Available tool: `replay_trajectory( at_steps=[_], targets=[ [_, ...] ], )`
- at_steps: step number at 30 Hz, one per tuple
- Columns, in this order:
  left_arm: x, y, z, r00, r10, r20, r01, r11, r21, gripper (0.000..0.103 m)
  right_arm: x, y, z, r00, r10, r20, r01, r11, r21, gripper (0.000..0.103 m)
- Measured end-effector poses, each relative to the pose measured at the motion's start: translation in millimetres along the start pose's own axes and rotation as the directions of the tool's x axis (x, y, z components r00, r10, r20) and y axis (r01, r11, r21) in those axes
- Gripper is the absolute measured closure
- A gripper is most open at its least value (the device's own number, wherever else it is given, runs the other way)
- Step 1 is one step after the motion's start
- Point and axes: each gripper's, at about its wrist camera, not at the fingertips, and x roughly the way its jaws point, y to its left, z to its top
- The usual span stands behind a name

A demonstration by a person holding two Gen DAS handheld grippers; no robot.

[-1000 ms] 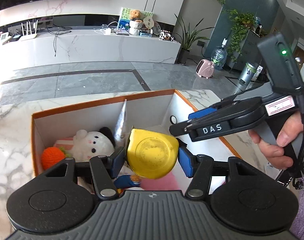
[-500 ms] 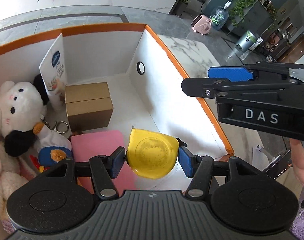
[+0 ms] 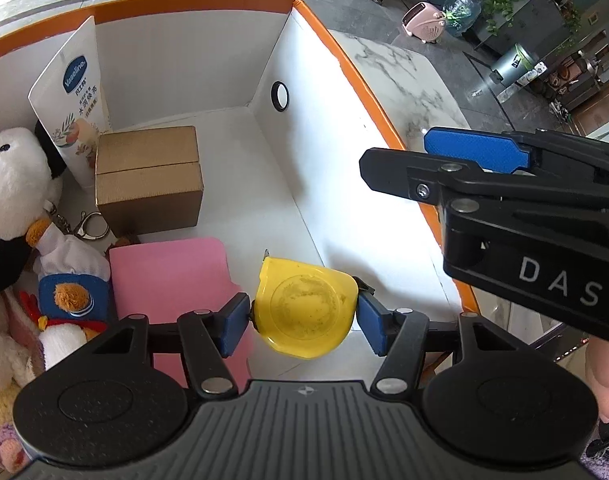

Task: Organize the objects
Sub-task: 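Lower the yellow tape measure into the box and open the left gripper, then reach the right gripper to the black gift box and grasp it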

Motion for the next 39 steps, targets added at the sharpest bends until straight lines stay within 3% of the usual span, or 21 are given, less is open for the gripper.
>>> replay_trajectory(
  at_steps=[7, 11, 17, 26, 28, 32, 34, 39],
  targets=[
    [-9, -3, -4, 1.000, 0.023, 0.014, -0.023, 1.000, -0.008, 0.033, -4, 0, -1, 1.000, -0.005, 0.003, 0.005, 1.000, 0.004, 0.054],
    [-35, -9, -13, 0.996, 0.024, 0.088, -0.024, 1.000, 0.006, 0.032, -18, -1, -4, 1.000, 0.000, 0.028, 0.000, 1.000, 0.024, 0.053],
    [-88, -31, -45, 0.967, 0.048, 0.250, -0.066, 0.996, 0.064, 0.031, -62, 0, -18, 0.992, 0.018, 0.127, -0.026, 0.998, 0.061, 0.046],
    [-110, -52, -103, 0.923, 0.105, 0.369, -0.128, 0.991, 0.039, 0.031, -117, 4, -78, 0.970, 0.012, 0.244, -0.050, 0.987, 0.150, 0.040],
    [-107, -50, -114, 0.918, 0.118, 0.379, -0.135, 0.991, 0.020, 0.029, -118, 6, -94, 0.970, 0.009, 0.245, -0.051, 0.985, 0.166, 0.038],
    [-97, -38, -137, 0.924, 0.128, 0.362, -0.120, 0.992, -0.046, 0.025, -103, 10, -128, 0.979, -0.030, 0.204, -0.009, 0.983, 0.184, 0.035],
    [-90, -34, -144, 0.924, 0.135, 0.357, -0.116, 0.991, -0.074, 0.025, -89, 10, -144, 0.985, -0.051, 0.165, 0.020, 0.983, 0.182, 0.027],
    [-71, -19, -152, 0.920, 0.162, 0.356, -0.097, 0.976, -0.193, 0.024, -55, 7, -170, 0.991, -0.082, 0.102, 0.062, 0.980, 0.190, 0.020]
  ],
)
